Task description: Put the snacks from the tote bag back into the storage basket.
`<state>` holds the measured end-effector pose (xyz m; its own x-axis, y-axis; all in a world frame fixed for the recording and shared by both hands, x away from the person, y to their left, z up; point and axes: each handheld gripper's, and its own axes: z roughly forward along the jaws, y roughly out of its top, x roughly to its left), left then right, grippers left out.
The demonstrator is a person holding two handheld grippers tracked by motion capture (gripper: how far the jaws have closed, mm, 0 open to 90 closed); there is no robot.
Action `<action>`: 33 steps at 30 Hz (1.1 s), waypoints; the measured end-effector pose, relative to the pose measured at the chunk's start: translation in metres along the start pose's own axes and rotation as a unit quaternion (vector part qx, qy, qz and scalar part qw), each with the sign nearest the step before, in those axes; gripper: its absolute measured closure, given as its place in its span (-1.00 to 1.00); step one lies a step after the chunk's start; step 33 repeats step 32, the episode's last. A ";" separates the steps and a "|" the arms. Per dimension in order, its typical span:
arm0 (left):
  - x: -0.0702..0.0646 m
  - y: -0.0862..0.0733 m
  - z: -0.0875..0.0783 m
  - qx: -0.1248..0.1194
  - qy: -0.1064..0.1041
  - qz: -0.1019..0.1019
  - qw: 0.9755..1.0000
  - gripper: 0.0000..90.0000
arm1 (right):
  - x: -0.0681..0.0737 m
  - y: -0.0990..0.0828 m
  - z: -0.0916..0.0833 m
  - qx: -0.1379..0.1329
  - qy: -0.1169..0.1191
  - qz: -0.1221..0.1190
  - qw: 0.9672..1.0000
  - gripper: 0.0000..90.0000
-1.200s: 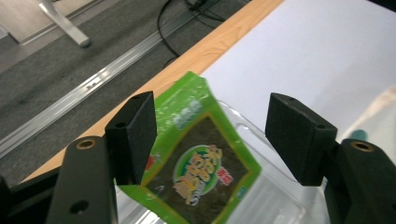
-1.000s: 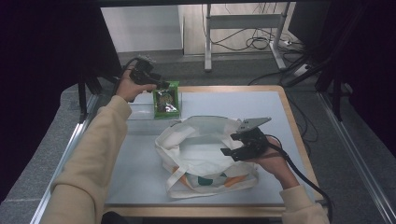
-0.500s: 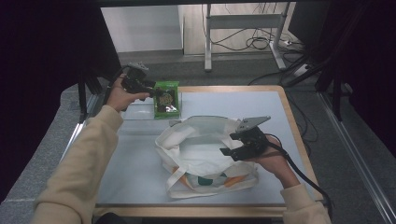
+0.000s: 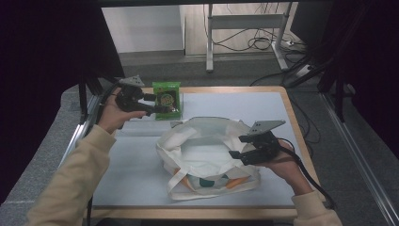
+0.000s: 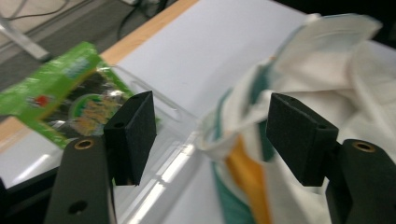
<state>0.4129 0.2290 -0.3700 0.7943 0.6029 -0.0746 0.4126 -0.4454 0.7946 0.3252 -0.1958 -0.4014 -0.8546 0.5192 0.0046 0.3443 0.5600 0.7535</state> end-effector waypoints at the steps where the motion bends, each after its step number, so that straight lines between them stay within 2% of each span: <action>1: -0.004 -0.002 -0.002 -0.001 0.001 0.000 1.000 -0.26 | -0.001 -0.001 -0.002 0.000 -0.002 0.000 1.000 -0.29; 6: -0.021 -0.016 -0.009 0.000 -0.007 -0.008 1.000 -0.25 | -0.005 -0.009 -0.015 -0.012 -0.009 0.010 1.000 -0.29; 8: -0.027 -0.023 -0.010 0.004 -0.003 -0.009 1.000 -0.25 | -0.007 -0.013 -0.020 -0.013 -0.014 0.015 1.000 -0.29; 13: -0.036 -0.041 -0.013 0.007 -0.006 -0.021 1.000 -0.24 | -0.015 -0.026 -0.029 -0.016 -0.023 0.030 0.999 -0.29; 24: -0.036 -0.065 -0.015 0.010 -0.002 -0.044 0.999 -0.24 | -0.024 -0.039 -0.038 -0.011 -0.040 0.045 0.998 -0.29; 33: -0.037 -0.070 -0.014 0.004 -0.007 -0.052 0.999 -0.25 | -0.023 -0.037 -0.037 -0.015 -0.038 0.044 0.998 -0.29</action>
